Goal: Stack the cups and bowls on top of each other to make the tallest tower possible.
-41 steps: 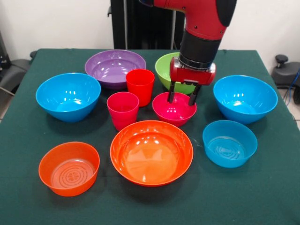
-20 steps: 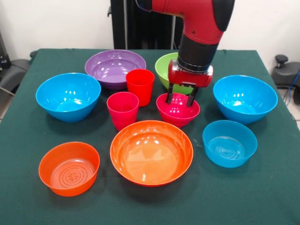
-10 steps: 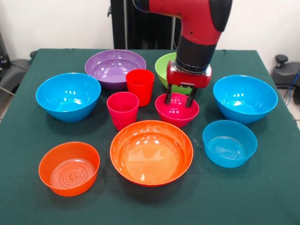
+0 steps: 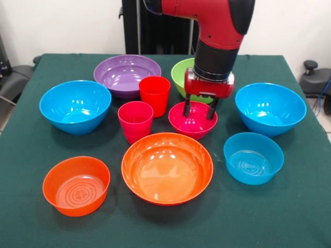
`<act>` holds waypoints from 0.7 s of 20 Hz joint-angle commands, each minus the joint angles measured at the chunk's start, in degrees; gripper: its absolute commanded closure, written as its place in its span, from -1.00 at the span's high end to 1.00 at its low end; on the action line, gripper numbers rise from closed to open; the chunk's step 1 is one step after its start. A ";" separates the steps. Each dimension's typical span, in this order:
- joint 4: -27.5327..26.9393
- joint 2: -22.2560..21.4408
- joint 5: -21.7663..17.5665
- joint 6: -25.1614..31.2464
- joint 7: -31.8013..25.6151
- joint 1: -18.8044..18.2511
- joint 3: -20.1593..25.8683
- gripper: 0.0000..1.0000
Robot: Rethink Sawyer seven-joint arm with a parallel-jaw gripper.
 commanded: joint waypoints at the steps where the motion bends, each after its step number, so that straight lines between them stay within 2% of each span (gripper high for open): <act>1: 2.36 -1.82 0.09 3.81 4.04 -1.98 9.65 1.00; 5: 2.45 -2.30 0.92 5.02 4.61 -2.58 11.33 1.00; 14: 0.89 -5.64 4.01 12.49 7.62 0.33 11.35 1.00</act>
